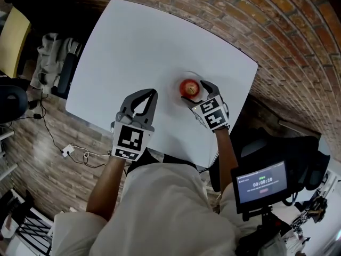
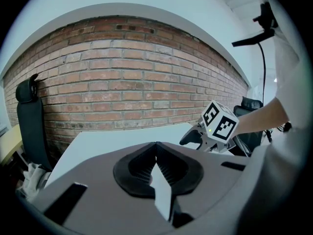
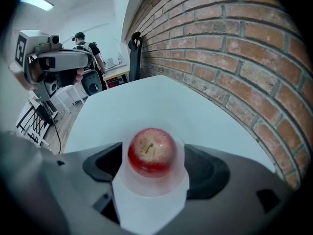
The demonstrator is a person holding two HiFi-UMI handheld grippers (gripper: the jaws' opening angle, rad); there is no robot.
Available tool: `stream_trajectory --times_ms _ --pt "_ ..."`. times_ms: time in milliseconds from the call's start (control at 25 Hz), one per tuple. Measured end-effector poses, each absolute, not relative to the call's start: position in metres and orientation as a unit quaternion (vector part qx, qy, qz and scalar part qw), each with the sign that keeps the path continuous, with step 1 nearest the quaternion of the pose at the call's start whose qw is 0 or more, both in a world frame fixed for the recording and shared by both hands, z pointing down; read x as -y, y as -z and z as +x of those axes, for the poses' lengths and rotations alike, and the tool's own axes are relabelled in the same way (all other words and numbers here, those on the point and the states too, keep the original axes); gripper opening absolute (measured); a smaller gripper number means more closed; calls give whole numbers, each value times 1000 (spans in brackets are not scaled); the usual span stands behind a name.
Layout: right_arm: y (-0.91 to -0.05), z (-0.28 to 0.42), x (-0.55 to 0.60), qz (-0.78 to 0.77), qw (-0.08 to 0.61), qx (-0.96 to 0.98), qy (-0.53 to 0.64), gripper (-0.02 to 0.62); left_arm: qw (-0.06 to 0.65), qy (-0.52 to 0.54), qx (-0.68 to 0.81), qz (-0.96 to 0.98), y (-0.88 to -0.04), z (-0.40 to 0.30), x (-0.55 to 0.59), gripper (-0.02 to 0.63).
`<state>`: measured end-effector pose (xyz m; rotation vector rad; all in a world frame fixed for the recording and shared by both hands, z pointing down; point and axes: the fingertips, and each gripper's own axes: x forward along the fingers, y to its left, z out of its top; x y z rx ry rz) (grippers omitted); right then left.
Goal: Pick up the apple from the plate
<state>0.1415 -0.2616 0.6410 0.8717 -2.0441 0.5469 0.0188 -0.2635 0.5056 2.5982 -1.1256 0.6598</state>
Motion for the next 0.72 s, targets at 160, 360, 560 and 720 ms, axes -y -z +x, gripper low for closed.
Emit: stream_trajectory --times_ms 160,360,560,720 --pt "-647 138 259 339 421 813 -215 376 117 -227 384 887 -506 20 263 6" --pt "-653 138 258 343 426 808 -218 376 117 -229 383 887 -508 21 262 6" --pt "-657 139 257 345 423 807 -227 376 119 -228 383 887 -508 20 261 6" --pt "-659 138 255 344 419 807 -234 376 120 -230 384 886 -508 19 260 6"
